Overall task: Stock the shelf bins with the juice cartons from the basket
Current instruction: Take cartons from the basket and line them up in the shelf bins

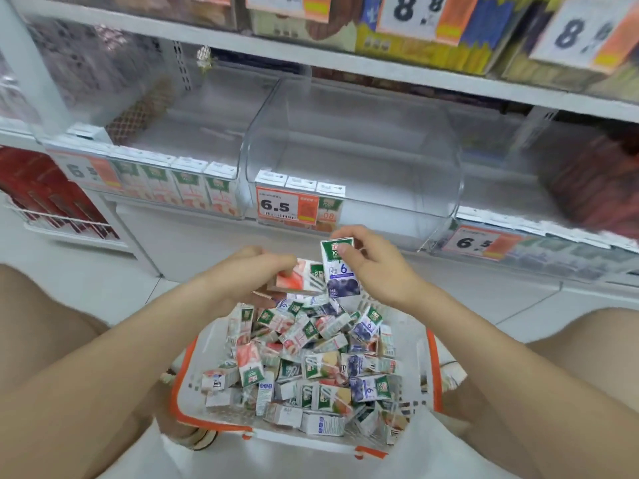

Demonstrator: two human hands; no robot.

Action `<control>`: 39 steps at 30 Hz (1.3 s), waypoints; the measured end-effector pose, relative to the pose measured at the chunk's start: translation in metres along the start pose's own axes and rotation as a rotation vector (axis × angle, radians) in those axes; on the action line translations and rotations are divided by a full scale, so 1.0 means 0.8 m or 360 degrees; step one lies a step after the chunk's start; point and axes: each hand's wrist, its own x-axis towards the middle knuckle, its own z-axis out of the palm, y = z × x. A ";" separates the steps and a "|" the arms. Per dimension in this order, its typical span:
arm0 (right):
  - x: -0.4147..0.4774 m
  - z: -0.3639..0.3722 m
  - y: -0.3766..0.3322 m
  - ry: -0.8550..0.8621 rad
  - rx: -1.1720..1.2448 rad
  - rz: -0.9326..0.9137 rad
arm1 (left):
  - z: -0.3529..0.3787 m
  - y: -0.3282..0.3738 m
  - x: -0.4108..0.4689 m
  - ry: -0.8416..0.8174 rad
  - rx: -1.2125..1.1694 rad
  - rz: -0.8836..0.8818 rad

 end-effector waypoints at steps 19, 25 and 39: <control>-0.005 -0.224 -0.022 0.1262 -0.0206 -0.0247 | 0.095 0.114 -0.013 -0.0313 -0.0419 0.0404; 0.015 -0.254 0.050 0.1060 -0.0438 0.0030 | 0.138 0.125 0.009 -0.0407 -0.0420 0.0366; 0.039 -0.241 0.063 0.0282 -0.0883 0.0328 | 0.151 0.134 0.025 -0.0096 -0.0425 0.0380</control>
